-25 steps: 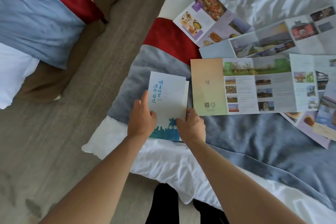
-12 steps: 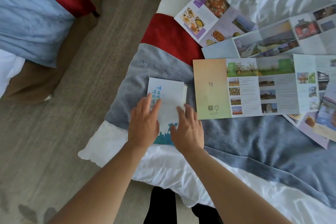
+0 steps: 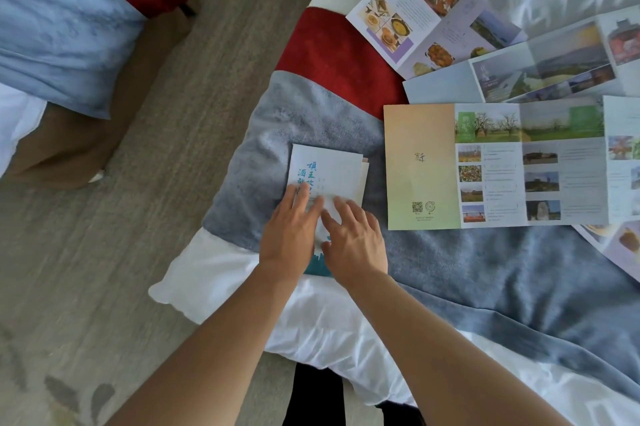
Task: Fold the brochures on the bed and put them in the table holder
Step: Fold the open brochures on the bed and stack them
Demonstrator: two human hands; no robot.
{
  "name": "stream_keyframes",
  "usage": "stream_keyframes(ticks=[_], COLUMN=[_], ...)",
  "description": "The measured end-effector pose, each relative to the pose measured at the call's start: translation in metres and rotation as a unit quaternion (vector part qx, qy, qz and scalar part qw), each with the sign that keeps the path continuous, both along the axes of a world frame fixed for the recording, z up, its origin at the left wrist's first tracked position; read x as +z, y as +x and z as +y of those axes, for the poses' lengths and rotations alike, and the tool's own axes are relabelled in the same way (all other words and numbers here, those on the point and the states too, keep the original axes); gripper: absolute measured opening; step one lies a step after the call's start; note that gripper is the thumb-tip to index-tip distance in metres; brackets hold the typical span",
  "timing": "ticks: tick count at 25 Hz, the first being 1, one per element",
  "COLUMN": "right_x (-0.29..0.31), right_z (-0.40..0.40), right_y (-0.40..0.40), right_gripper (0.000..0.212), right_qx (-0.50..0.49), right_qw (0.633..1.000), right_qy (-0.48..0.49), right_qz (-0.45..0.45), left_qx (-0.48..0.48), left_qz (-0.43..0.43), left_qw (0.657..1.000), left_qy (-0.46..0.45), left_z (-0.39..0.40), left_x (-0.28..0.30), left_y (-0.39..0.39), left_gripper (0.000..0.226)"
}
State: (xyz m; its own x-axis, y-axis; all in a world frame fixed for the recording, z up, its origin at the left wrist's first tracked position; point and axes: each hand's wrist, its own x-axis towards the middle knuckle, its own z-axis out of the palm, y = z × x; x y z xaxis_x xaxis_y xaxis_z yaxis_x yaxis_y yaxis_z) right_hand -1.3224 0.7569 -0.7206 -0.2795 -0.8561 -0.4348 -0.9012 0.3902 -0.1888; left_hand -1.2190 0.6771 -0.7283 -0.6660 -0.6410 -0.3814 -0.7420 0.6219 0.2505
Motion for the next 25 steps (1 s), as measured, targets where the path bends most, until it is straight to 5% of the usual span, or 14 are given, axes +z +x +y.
stream_keyframes(ticks=[11, 19, 22, 25], right_x=[0.021, 0.051, 0.051, 0.048], right_z=[0.001, 0.047, 0.082, 0.111], right_y=[-0.020, -0.103, -0.133, -0.159], right_gripper=[0.042, 0.045, 0.045, 0.044], right_qx=[-0.027, -0.227, -0.271, -0.304], right_qw=[0.998, 0.970, 0.960, 0.950], right_qy=[-0.038, -0.090, -0.075, -0.073], right_qz=[-0.033, -0.006, 0.007, 0.015], left_qx=[-0.033, 0.021, 0.124, 0.304], left_qz=[-0.033, 0.022, 0.072, 0.104], left_qw=[0.998, 0.998, 0.980, 0.919], left_qy=[-0.044, 0.055, 0.135, 0.229], left_z=[-0.009, 0.016, 0.031, 0.037], left_x=[0.025, 0.042, 0.043, 0.043], left_y=[-0.007, -0.090, -0.124, -0.157], left_gripper=[0.045, 0.030, 0.037, 0.045])
